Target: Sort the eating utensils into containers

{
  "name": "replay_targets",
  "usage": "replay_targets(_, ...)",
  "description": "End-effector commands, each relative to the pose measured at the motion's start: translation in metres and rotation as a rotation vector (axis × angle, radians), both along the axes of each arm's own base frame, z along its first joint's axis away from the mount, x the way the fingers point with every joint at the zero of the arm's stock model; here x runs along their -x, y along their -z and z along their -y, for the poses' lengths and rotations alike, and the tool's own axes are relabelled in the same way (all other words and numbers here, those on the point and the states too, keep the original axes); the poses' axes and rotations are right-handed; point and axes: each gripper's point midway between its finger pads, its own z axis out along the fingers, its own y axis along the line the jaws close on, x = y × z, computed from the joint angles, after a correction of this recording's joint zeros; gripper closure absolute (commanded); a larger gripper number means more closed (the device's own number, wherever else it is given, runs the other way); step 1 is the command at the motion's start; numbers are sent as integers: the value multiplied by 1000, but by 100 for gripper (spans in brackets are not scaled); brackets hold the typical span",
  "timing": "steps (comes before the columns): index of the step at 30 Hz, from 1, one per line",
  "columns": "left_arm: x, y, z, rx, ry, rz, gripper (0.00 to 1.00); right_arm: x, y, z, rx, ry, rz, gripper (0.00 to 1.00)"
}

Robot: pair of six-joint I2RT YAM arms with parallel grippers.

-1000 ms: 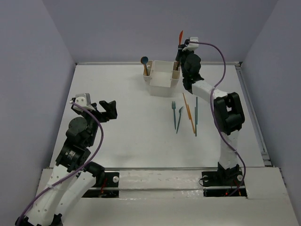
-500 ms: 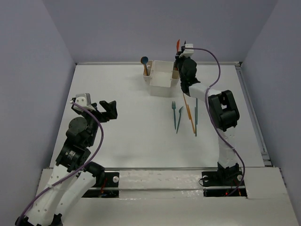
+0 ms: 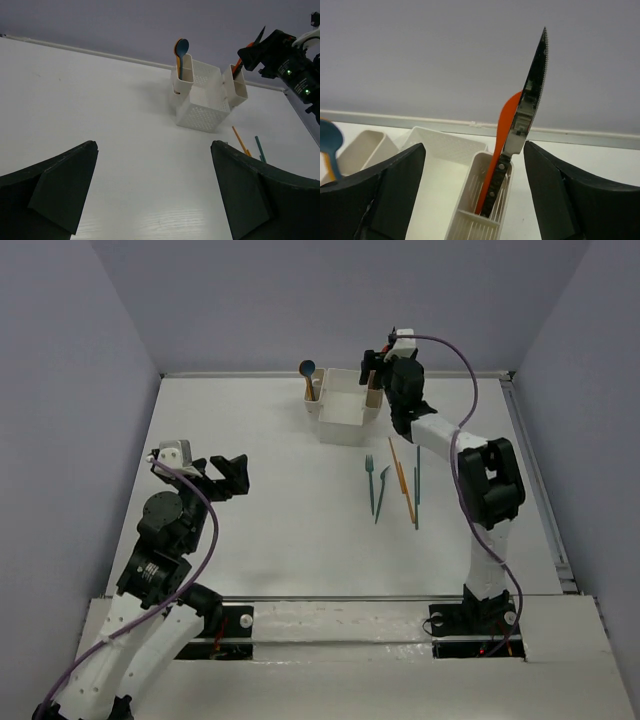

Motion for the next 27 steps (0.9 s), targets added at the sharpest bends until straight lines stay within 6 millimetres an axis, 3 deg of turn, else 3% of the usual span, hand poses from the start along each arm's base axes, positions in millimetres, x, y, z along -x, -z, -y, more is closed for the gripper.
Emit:
replay_targets(1,5,-20,-1,33,13,75,1,38,-60,3,-89,-54,-14,13)
replay_targets(4,10,-26,-1,47,27,99,1,64,-67,8,-110,-65,-78,11)
replay_targets(5,12,-27,0,51,30,101,1,75,-48,11,-95,-61,-147,11)
replay_targets(6,13,-27,1,53,38,104,1,83,-44,14,-96,-58,-172,10)
replay_targets(7,13,-27,1,53,39,104,1,96,-56,18,-119,-59,-168,11)
replay_targets(8,13,-27,1,55,40,104,1,110,-30,21,-106,-60,-247,12)
replay_targets(10,14,-27,-1,56,33,105,1,129,-17,25,-124,-59,-313,14)
replay_targets(11,14,-28,-1,59,30,109,1,142,-20,28,-134,-62,-326,18)
replay_targets(12,14,-28,-2,58,26,106,1,161,10,28,-112,-60,-436,21)
replay_targets(13,14,-27,-2,58,24,105,1,171,20,29,-117,-63,-485,24)
replay_targets(18,10,-23,1,54,32,86,1,229,83,22,-72,-99,-733,49)
replay_targets(19,9,-21,1,53,31,78,1,235,89,20,-71,-101,-756,56)
replay_targets(22,8,-20,2,52,29,73,1,253,108,4,-31,-138,-813,58)
replay_targets(27,9,-20,1,51,30,74,1,261,135,-16,74,-138,-889,59)
